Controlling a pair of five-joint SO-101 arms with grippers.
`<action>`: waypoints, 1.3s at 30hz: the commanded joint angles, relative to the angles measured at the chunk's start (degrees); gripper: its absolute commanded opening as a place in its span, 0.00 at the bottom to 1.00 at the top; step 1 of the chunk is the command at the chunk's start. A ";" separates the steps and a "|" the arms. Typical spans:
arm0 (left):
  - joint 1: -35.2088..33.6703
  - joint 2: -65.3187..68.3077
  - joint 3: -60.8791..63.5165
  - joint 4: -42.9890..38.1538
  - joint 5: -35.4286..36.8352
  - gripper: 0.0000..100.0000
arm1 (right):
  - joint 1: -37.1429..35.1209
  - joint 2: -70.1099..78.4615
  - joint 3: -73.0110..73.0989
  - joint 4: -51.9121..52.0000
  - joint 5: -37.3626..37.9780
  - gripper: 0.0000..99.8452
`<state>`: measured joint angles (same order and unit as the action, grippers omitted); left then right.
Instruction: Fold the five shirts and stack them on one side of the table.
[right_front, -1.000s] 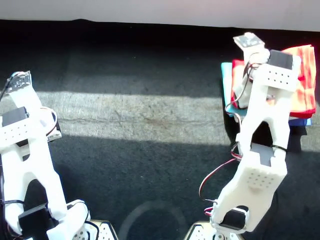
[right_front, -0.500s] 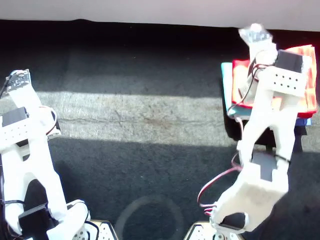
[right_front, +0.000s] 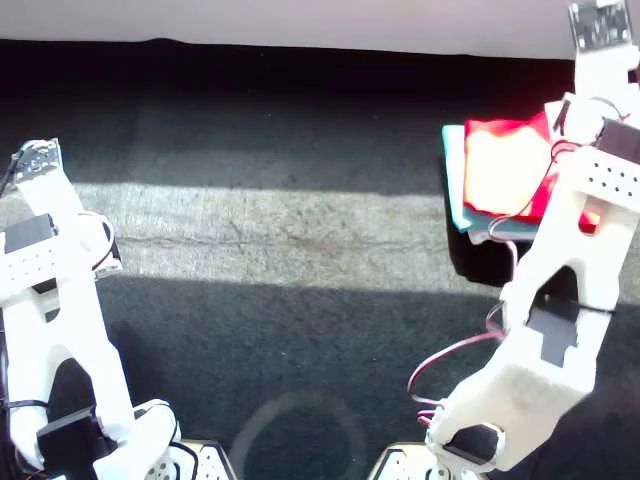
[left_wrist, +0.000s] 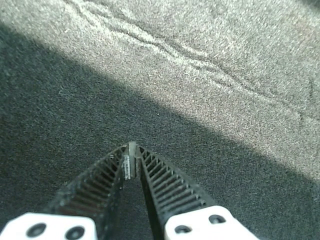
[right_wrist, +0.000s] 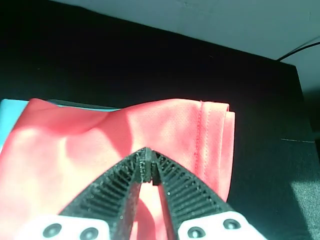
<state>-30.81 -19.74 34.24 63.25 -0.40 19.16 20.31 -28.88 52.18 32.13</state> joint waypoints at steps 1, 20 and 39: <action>0.57 -1.98 -0.22 -0.35 0.09 0.01 | 1.89 5.05 -0.75 -8.04 0.18 0.01; 0.84 -1.98 -0.48 -0.35 0.09 0.01 | 6.46 21.67 -17.45 -10.42 -10.90 0.01; 0.84 -1.98 -0.48 0.53 0.00 0.01 | 9.01 32.13 -37.23 -10.15 -16.00 0.01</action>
<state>-30.81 -19.74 34.24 63.34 -0.40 27.08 51.16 -62.11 44.26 16.66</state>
